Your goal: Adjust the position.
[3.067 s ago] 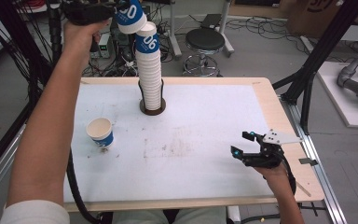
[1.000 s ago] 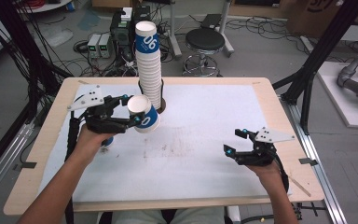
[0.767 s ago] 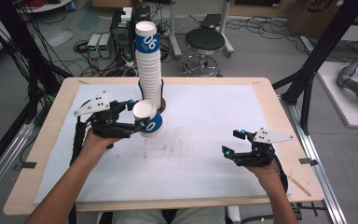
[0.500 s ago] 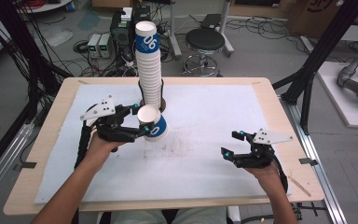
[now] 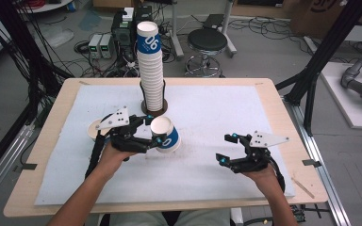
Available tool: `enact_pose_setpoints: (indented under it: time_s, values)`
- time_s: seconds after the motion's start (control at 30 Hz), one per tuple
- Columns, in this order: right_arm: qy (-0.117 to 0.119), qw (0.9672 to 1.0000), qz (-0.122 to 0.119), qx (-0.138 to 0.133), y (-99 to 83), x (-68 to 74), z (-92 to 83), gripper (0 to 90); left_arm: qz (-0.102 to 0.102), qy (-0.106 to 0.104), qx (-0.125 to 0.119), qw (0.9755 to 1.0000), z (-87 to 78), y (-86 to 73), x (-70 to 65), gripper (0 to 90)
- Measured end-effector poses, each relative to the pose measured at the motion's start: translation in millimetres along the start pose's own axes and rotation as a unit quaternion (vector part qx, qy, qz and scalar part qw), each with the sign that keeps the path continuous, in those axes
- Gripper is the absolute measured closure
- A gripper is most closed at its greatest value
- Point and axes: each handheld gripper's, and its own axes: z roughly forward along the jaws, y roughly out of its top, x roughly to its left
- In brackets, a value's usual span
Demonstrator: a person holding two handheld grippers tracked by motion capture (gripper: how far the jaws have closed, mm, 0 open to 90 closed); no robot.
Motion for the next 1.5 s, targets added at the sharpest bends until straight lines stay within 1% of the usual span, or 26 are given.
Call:
enact_pose_setpoints:
  time_s: [0.2,0.3,0.5,0.77,0.83,0.9,0.93,1.0,1.23,1.37,1.47,1.5]
  values:
    - [0.013,0.9998,-0.009,-0.008,2.1,4.8,7.7,19.6,-0.003,-0.009,0.001,1.0000,7.5,-4.9,-3.2,29.1]
    - [0.019,0.9997,-0.012,-0.009,3.1,7.7,11.1,19.6,-0.004,-0.018,0.002,0.9998,11.8,-7.1,-5.9,29.1]
    - [0.034,0.9993,-0.014,-0.001,3.1,11.0,20.9,19.6,-0.003,-0.042,-0.001,0.9991,20.8,-8.6,-12.6,29.1]
    - [0.063,0.9976,-0.029,0.007,4.0,17.8,32.4,19.6,-0.002,-0.066,0.003,0.9978,32.2,-9.6,-19.8,29.1]
    - [0.067,0.9972,-0.033,0.008,4.4,19.3,34.5,19.6,0.000,-0.070,0.006,0.9975,34.2,-9.8,-21.1,29.1]
    - [0.069,0.9968,-0.038,0.008,4.9,20.1,36.8,19.6,-0.001,-0.079,0.007,0.9968,36.1,-10.1,-22.6,29.1]
    - [0.072,0.9967,-0.038,0.010,5.1,20.7,37.8,19.6,0.002,-0.081,0.009,0.9967,36.7,-10.1,-23.5,29.1]
    - [0.075,0.9963,-0.040,0.014,5.6,21.3,39.9,19.6,0.002,-0.087,0.008,0.9962,38.1,-9.9,-25.4,29.1]
    - [0.093,0.9942,-0.049,0.019,7.1,25.3,47.8,19.6,0.006,-0.098,0.013,0.9951,41.6,-10.0,-28.6,29.2]
    - [0.099,0.9936,-0.051,0.019,7.5,26.4,49.6,19.6,0.008,-0.101,0.016,0.9947,43.5,-10.3,-29.5,29.3]
    - [0.103,0.9931,-0.052,0.019,7.6,27.0,50.4,19.6,0.007,-0.107,0.012,0.9942,44.8,-9.6,-31.2,29.3]
    - [0.104,0.9930,-0.053,0.020,7.7,27.2,50.6,19.6,0.010,-0.108,0.012,0.9940,45.2,-9.2,-31.6,29.3]
